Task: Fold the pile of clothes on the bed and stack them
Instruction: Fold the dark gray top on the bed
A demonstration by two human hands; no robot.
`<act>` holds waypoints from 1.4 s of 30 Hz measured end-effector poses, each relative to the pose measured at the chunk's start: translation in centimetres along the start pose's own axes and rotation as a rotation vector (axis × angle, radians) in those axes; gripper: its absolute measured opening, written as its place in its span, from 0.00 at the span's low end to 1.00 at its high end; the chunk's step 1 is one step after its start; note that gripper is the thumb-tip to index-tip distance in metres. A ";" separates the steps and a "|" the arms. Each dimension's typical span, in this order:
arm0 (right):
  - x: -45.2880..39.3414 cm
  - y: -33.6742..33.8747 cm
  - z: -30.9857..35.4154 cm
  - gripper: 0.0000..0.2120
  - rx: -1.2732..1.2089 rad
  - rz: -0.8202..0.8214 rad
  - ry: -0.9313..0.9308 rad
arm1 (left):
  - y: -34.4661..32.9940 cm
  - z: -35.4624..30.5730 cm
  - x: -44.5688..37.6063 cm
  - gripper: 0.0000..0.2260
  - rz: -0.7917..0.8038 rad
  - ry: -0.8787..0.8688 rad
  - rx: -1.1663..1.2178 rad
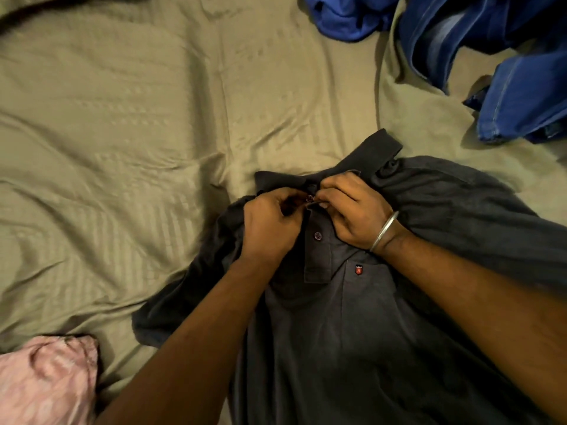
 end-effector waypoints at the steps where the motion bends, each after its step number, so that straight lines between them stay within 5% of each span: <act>1: 0.0 -0.1 0.0 0.07 0.003 -0.002 0.000 | -0.1 -0.2 -0.1 0.10 0.009 -0.004 -0.040; 6: 0.1 0.3 0.1 0.08 -0.015 -0.012 -0.005 | -0.4 -0.8 -0.2 0.09 0.011 -0.057 -0.178; 13: 0.1 0.5 1.7 0.09 0.140 -0.056 0.087 | -0.1 0.4 0.2 0.08 0.046 -0.005 0.058; 31: -0.2 0.8 0.5 0.11 0.093 -0.060 -0.042 | -1.2 0.9 -0.4 0.05 0.189 0.023 0.342; 36: 0.0 0.5 0.4 0.13 0.087 -0.018 -0.045 | -1.3 0.5 0.2 0.15 0.192 0.028 0.415; 42: 0.0 0.6 0.3 0.09 0.074 -0.056 -0.030 | -1.4 1.0 0.0 0.06 0.140 0.022 0.314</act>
Point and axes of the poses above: each hand's wrist, its own x-axis away from the middle knuckle, its own y-axis out of the back of the hand, z = x × y, the point moved 9 cm from there along -x, towards the middle knuckle, and after that the axes turned 11 degrees about z, right-handed, at the moved point
